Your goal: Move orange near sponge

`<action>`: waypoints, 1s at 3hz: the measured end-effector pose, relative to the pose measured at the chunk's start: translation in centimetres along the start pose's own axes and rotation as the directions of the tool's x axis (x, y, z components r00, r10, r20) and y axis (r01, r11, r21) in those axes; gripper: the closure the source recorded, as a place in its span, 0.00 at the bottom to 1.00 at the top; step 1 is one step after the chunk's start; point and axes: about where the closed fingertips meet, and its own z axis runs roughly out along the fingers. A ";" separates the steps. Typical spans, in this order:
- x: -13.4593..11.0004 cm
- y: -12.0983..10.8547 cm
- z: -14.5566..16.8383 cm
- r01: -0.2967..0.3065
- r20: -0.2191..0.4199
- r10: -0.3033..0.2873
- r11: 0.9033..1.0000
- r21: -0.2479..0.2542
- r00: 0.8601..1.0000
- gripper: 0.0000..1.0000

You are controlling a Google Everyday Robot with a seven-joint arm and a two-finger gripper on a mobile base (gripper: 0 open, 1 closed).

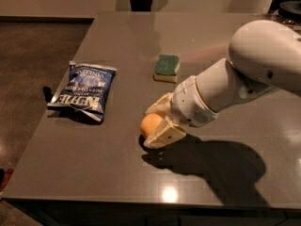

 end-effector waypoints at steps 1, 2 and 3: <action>0.5 -3.2 -0.9 -0.023 -0.003 0.023 0.999 0.042 1.000 0.95; 1.5 -7.5 -2.0 -0.074 0.030 0.072 0.993 0.091 0.997 1.00; 2.9 -11.3 -3.3 -0.126 0.066 0.117 0.981 0.147 0.991 1.00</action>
Offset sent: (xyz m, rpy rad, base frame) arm 0.1292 -0.0589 0.0077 0.0780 -0.0152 -0.2105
